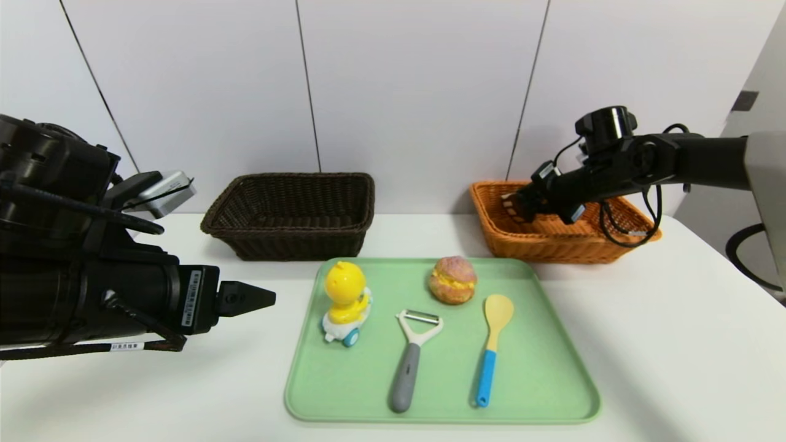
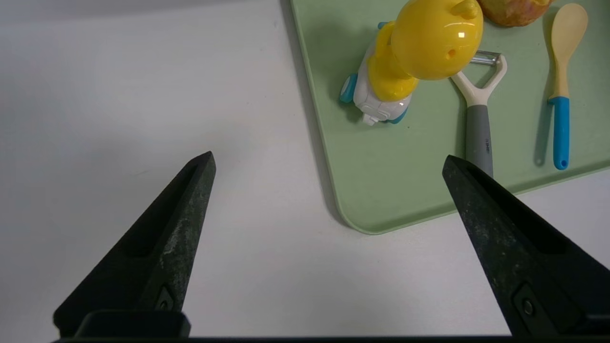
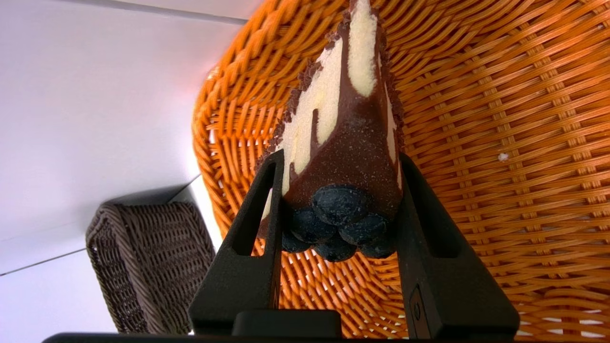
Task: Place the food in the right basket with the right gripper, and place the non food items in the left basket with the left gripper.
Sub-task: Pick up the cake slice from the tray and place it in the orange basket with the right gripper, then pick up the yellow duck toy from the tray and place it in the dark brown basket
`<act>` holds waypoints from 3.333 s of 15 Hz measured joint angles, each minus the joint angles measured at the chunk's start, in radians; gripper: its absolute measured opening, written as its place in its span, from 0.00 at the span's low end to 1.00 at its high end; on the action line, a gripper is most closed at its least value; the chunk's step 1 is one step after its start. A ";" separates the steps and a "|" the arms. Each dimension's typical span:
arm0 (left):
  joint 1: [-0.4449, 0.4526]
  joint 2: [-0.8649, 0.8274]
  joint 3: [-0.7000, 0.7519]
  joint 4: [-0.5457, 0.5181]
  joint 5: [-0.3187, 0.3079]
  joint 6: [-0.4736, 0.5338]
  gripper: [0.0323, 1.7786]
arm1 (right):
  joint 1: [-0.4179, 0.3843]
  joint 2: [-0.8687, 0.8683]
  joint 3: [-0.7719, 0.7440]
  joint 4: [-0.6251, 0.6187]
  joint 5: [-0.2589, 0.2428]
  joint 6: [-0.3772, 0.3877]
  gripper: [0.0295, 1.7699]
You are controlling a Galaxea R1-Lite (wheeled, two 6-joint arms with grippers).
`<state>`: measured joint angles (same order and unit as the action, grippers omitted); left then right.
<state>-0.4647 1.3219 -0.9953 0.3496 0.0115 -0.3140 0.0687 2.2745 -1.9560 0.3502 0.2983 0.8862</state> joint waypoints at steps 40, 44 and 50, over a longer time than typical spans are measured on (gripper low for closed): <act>-0.181 0.113 0.581 -0.917 0.076 0.067 0.95 | 0.120 -0.607 0.715 -0.483 -0.280 -0.816 0.96; -0.186 0.094 0.641 -0.989 0.102 0.130 0.95 | 0.130 -0.668 0.878 -0.588 -0.285 -0.854 0.96; -0.187 0.062 0.666 -1.005 0.103 0.259 0.95 | 0.232 -0.740 1.105 -0.693 -0.318 -0.853 0.96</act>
<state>-0.6521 1.3836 -0.3294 -0.6557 0.1145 -0.0551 0.3006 1.5340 -0.8511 -0.3426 -0.0200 0.0332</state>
